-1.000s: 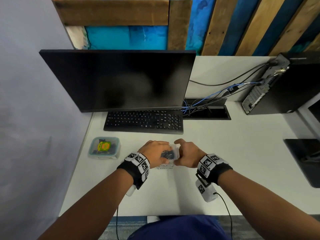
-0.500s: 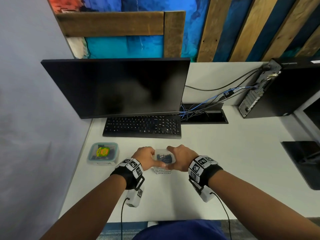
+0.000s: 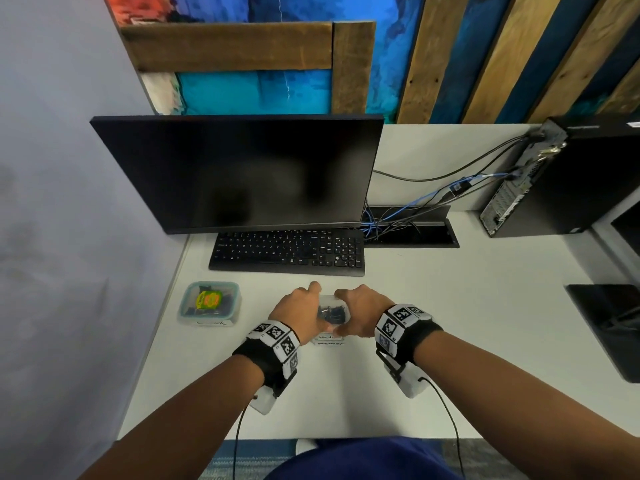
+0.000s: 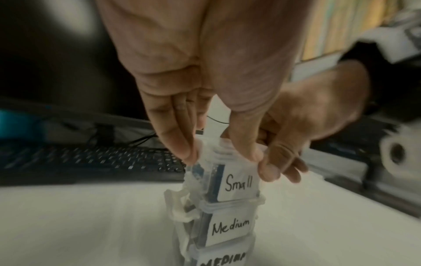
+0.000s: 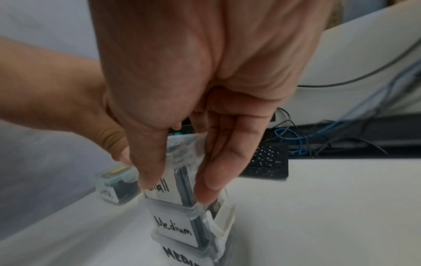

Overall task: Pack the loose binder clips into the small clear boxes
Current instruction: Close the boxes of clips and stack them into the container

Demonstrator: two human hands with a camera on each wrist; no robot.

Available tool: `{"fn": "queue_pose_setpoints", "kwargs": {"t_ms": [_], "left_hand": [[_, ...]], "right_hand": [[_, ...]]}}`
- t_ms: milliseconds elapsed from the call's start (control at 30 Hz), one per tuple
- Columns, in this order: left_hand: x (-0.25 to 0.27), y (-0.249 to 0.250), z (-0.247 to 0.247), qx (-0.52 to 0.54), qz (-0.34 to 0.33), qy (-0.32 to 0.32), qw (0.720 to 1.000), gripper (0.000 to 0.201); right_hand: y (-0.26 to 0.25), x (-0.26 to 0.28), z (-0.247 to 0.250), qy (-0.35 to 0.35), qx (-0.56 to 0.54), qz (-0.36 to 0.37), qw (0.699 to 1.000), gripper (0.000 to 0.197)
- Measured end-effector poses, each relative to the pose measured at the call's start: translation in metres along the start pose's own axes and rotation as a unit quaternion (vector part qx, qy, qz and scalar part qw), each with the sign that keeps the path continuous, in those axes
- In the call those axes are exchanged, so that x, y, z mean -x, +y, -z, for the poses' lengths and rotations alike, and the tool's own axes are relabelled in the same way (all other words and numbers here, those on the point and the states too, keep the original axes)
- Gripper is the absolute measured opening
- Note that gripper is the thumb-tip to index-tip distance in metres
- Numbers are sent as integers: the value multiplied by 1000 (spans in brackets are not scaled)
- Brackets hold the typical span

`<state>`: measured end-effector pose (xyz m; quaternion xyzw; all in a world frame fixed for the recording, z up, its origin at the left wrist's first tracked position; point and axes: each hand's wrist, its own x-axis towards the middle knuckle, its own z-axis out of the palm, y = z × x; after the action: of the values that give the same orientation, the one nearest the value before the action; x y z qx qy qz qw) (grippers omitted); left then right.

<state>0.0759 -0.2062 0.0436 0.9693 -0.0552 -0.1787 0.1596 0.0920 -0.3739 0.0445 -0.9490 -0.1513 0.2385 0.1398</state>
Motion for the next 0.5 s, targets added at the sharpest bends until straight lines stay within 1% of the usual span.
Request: {"fn": "queue_pose_setpoints", "kwargs": {"t_ms": [67,100,167,233,267,300,333,367,400,433,500], "left_hand": [[-2,-13,1,83,39,-31,995,90],[-3,-18,0,113,56,-46,991,94],[-5,-28,-4,133,76,-69,986,88],[-5,-32,-7,144,83,-90,982,82],[-6,-34,-8,160,92,-106,977,87],[-7,-35,-9,181,100,-122,971,96],[-10,-37,-13,201,104,-131,965,106],[-14,-41,-17,215,105,-136,961,110],[-19,-45,-22,226,100,-135,959,107],[-23,-46,-23,236,93,-135,958,98],[-20,-40,-14,250,86,-134,955,75]], "right_hand": [[8,2,-4,1,-65,-5,998,69],[12,4,-6,-3,-94,-2,996,73],[18,6,-11,-17,-131,-5,991,85],[23,5,-16,-14,-154,-40,987,90],[26,3,-18,-7,-161,-67,985,90],[28,1,-21,-4,-167,-94,982,90],[30,-1,-23,-12,-176,-116,977,89],[31,-1,-25,-30,-199,-134,970,88],[31,-2,-27,-50,-237,-148,959,86],[31,-3,-28,-63,-284,-157,944,83],[30,-7,-30,-66,-353,-158,920,70]]}}
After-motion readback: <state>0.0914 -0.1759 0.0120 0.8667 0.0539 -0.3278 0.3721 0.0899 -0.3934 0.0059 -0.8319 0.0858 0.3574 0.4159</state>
